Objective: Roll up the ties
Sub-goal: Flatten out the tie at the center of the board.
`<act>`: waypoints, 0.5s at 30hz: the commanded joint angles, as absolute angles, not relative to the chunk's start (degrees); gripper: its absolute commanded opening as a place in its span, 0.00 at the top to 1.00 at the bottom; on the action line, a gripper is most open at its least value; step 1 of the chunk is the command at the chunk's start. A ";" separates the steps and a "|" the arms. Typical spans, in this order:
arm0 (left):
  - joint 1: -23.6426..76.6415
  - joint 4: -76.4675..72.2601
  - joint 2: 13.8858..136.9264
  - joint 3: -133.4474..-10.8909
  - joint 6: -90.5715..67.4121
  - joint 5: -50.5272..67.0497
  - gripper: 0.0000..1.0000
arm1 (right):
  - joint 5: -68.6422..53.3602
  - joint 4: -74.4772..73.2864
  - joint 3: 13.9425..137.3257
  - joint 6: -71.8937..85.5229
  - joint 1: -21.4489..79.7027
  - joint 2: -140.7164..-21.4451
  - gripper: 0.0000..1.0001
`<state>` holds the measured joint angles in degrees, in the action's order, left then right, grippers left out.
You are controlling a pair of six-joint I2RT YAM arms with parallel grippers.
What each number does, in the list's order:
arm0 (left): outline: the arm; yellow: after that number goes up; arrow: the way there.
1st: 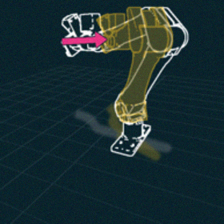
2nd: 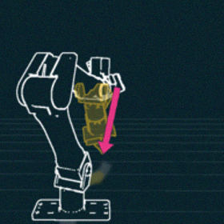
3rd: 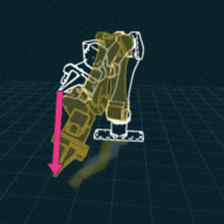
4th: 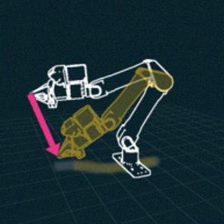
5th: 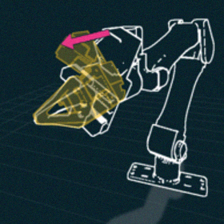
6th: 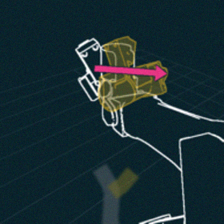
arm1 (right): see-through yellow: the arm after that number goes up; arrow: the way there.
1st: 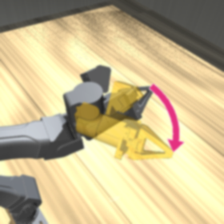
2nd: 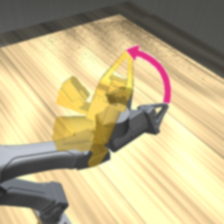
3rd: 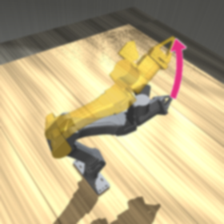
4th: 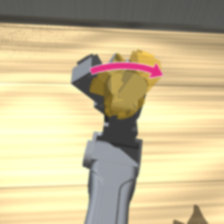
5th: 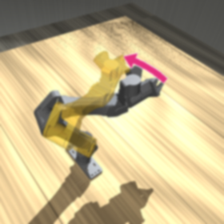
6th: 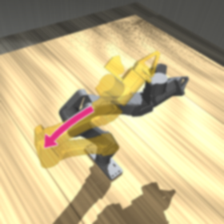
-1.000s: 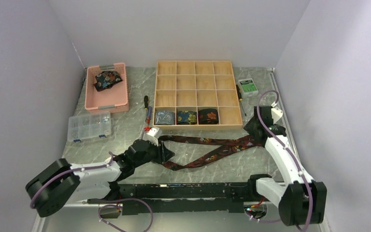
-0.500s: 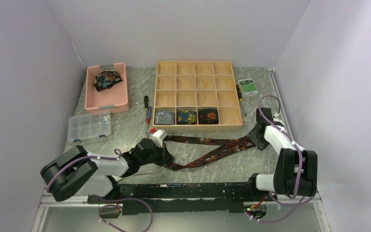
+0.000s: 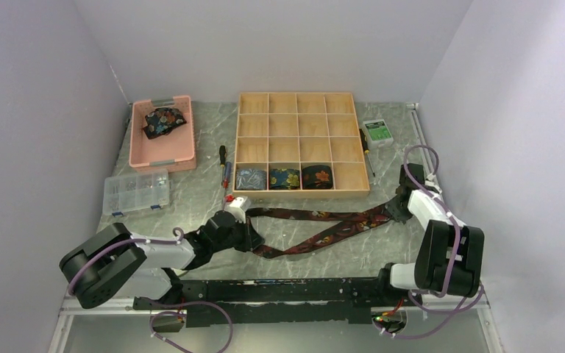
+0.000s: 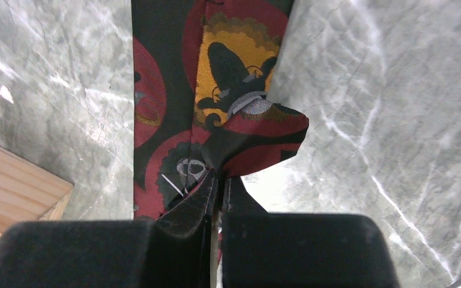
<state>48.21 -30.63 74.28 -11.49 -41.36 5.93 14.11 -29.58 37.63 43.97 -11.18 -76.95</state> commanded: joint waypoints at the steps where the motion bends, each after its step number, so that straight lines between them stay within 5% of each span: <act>1: 48.34 -24.22 75.76 -10.77 -43.42 0.19 0.97 | 18.23 -31.01 38.96 44.11 -13.40 -73.50 1.00; 15: 48.34 -16.88 71.88 -9.26 -46.13 -7.05 0.97 | 20.86 -29.73 46.63 48.21 -17.95 -72.21 0.98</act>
<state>48.36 -28.60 72.97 -11.49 -46.70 -1.78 18.70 -31.24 42.54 47.99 -15.97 -69.32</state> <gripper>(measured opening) 0.037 0.039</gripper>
